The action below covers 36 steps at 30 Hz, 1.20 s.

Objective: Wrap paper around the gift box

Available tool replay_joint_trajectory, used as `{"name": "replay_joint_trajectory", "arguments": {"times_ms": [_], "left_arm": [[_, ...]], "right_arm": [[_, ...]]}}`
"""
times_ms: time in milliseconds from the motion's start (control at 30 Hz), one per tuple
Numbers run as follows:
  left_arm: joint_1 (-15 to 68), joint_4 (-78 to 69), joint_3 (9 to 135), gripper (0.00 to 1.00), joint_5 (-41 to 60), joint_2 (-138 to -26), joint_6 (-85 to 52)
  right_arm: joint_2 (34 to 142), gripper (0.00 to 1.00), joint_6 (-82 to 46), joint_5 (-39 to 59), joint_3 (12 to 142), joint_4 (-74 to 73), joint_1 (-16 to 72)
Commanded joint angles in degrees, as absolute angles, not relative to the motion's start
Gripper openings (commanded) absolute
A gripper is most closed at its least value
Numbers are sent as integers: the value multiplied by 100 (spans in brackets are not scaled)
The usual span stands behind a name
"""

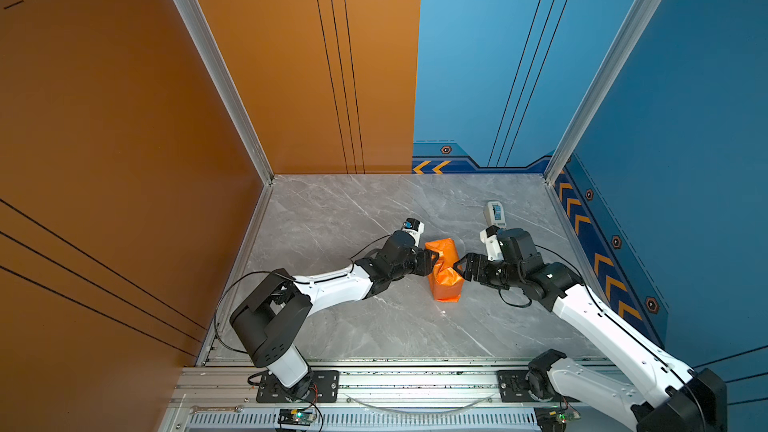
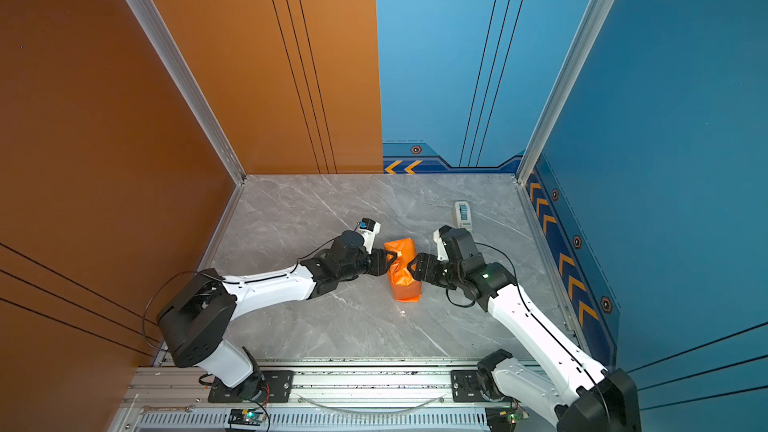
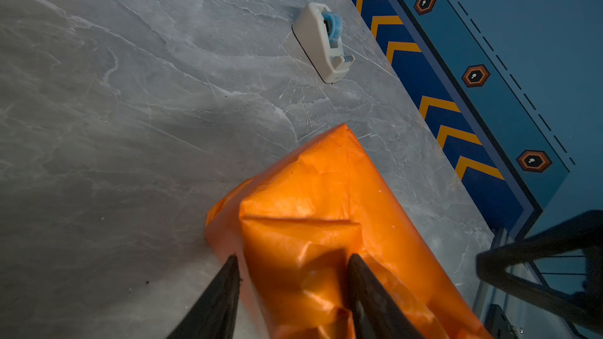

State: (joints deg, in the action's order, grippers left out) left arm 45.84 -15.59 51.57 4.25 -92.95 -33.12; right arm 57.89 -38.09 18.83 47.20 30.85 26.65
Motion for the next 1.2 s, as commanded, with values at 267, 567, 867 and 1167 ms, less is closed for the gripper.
{"name": "replay_joint_trajectory", "arguments": {"times_ms": [267,567,867,1167], "left_arm": [[4654,-348,5109,53,42,-9571,-3007],[4673,-219,5265,53,-44,-9618,-2904],[4676,-148,5327,54,-87,-9642,-2865],[4674,-114,5313,54,-114,-9630,-2851]], "right_arm": [[6840,61,-3459,1836,4883,3173,2742],[6772,64,-3393,2412,5018,3153,2370],[6991,91,-2797,1643,6094,3980,3078],[7576,93,-2523,792,6398,4481,3397]]}}
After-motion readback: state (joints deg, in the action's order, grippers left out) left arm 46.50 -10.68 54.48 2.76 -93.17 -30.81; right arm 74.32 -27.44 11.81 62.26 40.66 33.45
